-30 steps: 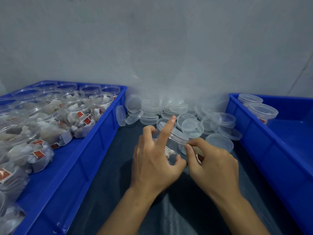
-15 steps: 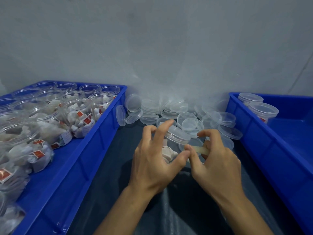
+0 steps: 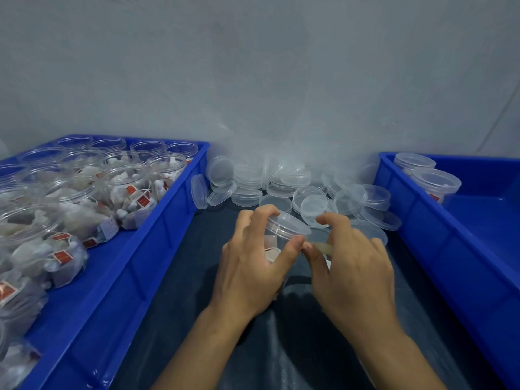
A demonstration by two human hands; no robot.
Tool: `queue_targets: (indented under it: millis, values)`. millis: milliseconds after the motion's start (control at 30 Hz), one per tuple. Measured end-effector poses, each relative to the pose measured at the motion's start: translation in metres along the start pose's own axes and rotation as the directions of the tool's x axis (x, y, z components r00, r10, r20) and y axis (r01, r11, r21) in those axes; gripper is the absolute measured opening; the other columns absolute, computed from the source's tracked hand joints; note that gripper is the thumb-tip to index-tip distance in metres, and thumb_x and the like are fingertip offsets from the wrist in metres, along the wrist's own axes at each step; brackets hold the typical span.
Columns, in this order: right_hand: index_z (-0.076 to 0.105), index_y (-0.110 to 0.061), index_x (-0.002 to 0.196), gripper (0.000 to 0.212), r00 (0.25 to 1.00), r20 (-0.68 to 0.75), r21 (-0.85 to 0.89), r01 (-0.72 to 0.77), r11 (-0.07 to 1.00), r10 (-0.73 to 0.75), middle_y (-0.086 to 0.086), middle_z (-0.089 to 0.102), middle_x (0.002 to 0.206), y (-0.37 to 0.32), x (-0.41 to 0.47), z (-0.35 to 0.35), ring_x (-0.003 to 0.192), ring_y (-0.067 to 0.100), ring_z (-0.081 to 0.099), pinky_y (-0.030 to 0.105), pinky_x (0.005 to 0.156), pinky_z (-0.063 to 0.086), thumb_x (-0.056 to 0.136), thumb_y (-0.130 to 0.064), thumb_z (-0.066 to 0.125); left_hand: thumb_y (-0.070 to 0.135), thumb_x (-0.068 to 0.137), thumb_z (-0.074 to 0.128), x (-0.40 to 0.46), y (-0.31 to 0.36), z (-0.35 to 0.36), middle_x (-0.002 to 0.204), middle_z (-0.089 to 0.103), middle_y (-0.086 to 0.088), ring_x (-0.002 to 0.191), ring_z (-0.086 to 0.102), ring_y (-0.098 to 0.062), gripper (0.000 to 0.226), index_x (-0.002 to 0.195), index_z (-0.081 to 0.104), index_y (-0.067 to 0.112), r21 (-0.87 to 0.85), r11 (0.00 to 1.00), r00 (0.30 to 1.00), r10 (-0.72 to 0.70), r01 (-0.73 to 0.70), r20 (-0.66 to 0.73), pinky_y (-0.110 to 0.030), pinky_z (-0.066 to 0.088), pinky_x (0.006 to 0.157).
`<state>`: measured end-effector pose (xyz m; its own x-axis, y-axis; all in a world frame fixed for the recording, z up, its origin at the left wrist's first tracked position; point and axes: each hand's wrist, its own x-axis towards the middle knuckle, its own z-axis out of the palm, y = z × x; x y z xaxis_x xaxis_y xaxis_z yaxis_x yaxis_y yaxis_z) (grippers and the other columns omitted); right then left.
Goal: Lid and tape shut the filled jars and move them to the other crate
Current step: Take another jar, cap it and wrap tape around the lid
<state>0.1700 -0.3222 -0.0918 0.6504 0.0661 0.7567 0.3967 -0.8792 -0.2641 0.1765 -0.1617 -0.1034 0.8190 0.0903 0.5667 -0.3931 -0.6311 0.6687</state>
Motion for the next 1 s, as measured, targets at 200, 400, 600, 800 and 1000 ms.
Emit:
queue_targets:
  millis: [200,400,600,800,1000]
  values:
    - [0.066,-0.011,0.121,0.040,1.000,0.009,-0.061,0.016,0.998,-0.015,-0.004,0.060,0.070,-0.005,0.003,-0.001,0.064,0.027,0.058,0.040,0.064,0.041,0.094,-0.040,0.065,0.076,0.088,0.053,0.001,-0.002,-0.001,0.115,0.053,0.019,0.095,0.057,0.014,0.049,0.127,0.047,0.046,0.013,1.000,1.000,-0.025,0.025,-0.016,-0.014,0.042,0.071]
    - [0.051,-0.022,0.139,0.036,0.992,0.129,0.005,-0.010,1.000,0.009,-0.018,0.048,0.081,-0.010,-0.001,-0.005,0.075,0.015,0.049,0.039,0.073,0.037,0.105,-0.035,0.047,0.076,0.089,0.051,0.002,-0.004,-0.001,0.117,0.056,0.017,0.101,0.056,0.014,0.051,0.127,0.046,0.043,0.015,0.998,0.997,-0.067,0.068,-0.041,-0.007,0.038,0.071]
    - [0.054,-0.015,0.141,0.041,0.988,0.150,-0.086,-0.019,0.996,0.032,-0.016,0.042,0.083,-0.011,0.001,-0.008,0.074,0.014,0.044,0.036,0.073,0.031,0.101,-0.024,0.046,0.078,0.087,0.049,0.000,-0.004,0.001,0.117,0.055,0.018,0.100,0.056,0.011,0.050,0.125,0.043,0.046,-0.009,0.995,0.994,-0.095,0.095,-0.044,-0.009,0.041,0.070]
    - [0.058,-0.007,0.136,0.044,0.996,0.093,-0.164,0.018,0.986,-0.003,-0.003,0.056,0.081,-0.010,0.000,-0.003,0.070,0.023,0.048,0.043,0.071,0.035,0.093,-0.008,0.067,0.078,0.087,0.050,0.000,-0.005,0.003,0.113,0.061,0.016,0.093,0.060,-0.001,0.046,0.121,0.042,0.049,-0.036,0.992,0.991,-0.125,0.123,-0.045,-0.012,0.041,0.073]
    - [0.059,-0.007,0.134,0.035,0.996,0.083,-0.206,-0.005,0.978,0.023,0.000,0.060,0.081,-0.006,0.001,0.001,0.072,0.024,0.051,0.042,0.073,0.035,0.102,-0.019,0.052,0.079,0.086,0.051,-0.001,-0.004,0.006,0.106,0.065,0.014,0.091,0.063,-0.003,0.043,0.117,0.042,0.051,-0.071,0.989,0.990,-0.131,0.128,-0.049,-0.021,0.047,0.075]
